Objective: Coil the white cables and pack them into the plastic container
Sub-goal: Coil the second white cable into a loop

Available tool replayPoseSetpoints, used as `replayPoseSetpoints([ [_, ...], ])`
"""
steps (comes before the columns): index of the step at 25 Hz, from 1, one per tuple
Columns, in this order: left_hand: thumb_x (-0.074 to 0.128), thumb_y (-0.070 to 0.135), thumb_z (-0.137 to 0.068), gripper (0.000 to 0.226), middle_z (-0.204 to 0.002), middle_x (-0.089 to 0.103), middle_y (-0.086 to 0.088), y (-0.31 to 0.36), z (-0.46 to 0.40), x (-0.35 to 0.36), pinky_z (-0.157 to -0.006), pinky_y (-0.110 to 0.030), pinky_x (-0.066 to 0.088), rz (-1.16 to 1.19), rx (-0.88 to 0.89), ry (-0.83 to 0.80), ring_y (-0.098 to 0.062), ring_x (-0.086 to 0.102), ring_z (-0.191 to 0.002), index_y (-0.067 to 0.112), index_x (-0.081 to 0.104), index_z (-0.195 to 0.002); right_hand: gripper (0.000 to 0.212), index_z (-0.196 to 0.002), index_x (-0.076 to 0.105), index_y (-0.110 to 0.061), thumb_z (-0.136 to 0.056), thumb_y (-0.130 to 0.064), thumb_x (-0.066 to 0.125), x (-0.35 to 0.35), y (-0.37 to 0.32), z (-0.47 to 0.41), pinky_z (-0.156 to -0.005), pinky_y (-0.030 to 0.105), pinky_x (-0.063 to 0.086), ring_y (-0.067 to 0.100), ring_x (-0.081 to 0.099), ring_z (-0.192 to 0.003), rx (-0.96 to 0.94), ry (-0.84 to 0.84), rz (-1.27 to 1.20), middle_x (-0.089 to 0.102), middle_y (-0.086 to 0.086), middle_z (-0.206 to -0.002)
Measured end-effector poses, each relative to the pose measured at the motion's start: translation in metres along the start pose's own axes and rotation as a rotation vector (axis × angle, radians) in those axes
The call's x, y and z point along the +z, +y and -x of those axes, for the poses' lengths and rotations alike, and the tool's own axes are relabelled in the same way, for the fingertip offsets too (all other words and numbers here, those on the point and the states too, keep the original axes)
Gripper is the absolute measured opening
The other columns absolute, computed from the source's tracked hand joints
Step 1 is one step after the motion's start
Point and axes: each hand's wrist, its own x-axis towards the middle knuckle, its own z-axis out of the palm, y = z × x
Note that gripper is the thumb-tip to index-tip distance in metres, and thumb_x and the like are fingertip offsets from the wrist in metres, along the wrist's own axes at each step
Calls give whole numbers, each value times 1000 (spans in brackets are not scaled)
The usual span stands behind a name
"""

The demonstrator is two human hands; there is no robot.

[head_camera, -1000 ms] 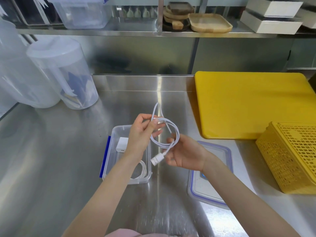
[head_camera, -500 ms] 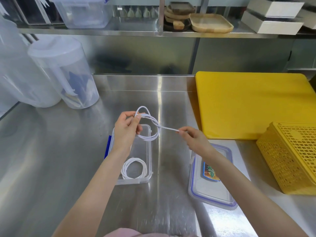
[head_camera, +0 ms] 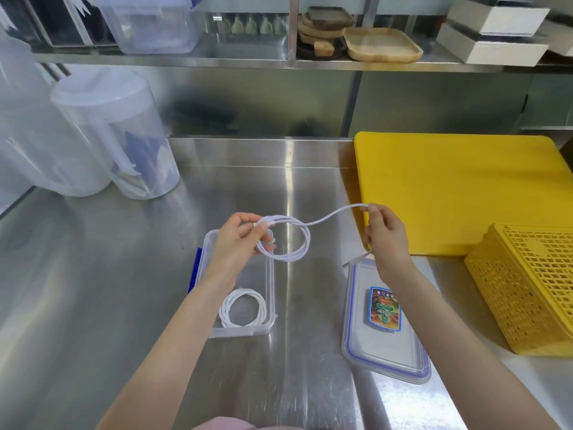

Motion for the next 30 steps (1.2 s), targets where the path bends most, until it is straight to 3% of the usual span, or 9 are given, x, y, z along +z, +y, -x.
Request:
replayPoseSetpoints([
  [5,52,-3,-87,28,-80,61,4,-3,15,6,-67,-19,53,-123,-240,-439,-2,62,-58,15,52,-108,21,-85,55,-26,-97,-23,38,3,-18,1,-58,21,33,9,36,-58,-60,-67,-75,38,-4,-60],
  [8,54,13,-90,22,-71,59,9,-1,21,13,-68,-19,54,-236,-345,-692,-1,60,-60,22,56,-109,18,-90,56,-22,-97,-21,39,7,-21,5,-60,19,35,4,41,-60,-179,-127,48,44,-10,-63],
  [10,50,29,-92,15,-60,54,12,0,25,19,-62,-17,51,-303,-332,-742,-1,54,-55,27,61,-102,20,-86,55,-25,-97,-20,39,10,-22,10,-59,15,37,0,42,-57,-202,-173,60,44,-10,-63],
  [14,41,26,-96,25,-53,35,10,-2,27,32,-49,-11,33,-264,-133,-525,0,35,-43,21,61,-82,26,-76,49,-23,-96,-12,37,18,-23,16,-55,18,36,6,37,-52,59,-159,-237,37,-3,-60],
  [19,41,21,-96,22,-50,42,11,-7,25,40,-45,-10,31,-305,67,-312,0,36,-39,18,54,-79,28,-71,41,-12,-97,-8,31,23,-25,15,-52,20,26,9,25,-50,605,-160,-934,29,-1,-58],
  [22,42,20,-95,23,-55,46,5,-13,20,43,-49,-14,37,-304,146,-92,0,42,-41,21,52,-75,27,-75,46,-8,-98,-9,31,27,-21,27,-62,23,39,12,34,-57,756,-312,-911,36,5,-65],
  [25,43,21,-95,18,-57,50,5,-17,12,36,-56,-27,41,-306,201,108,-9,48,-51,13,53,-82,21,-109,52,-4,-96,-7,36,31,-18,41,-58,25,56,17,55,-69,761,-452,-785,56,13,-78],
  [27,43,22,-95,16,-57,50,6,-18,9,30,-55,-26,41,-355,260,200,-12,48,-53,15,51,-83,32,-125,45,-4,-95,-2,34,33,-14,43,-56,24,58,20,60,-74,759,-469,-743,58,15,-88],
  [30,43,24,-95,19,-56,51,7,-15,13,30,-49,-18,41,-374,294,197,-9,50,-51,28,47,-76,31,-120,48,-6,-93,-2,34,35,-15,43,-60,23,55,16,58,-70,731,-502,-671,54,11,-82],
])
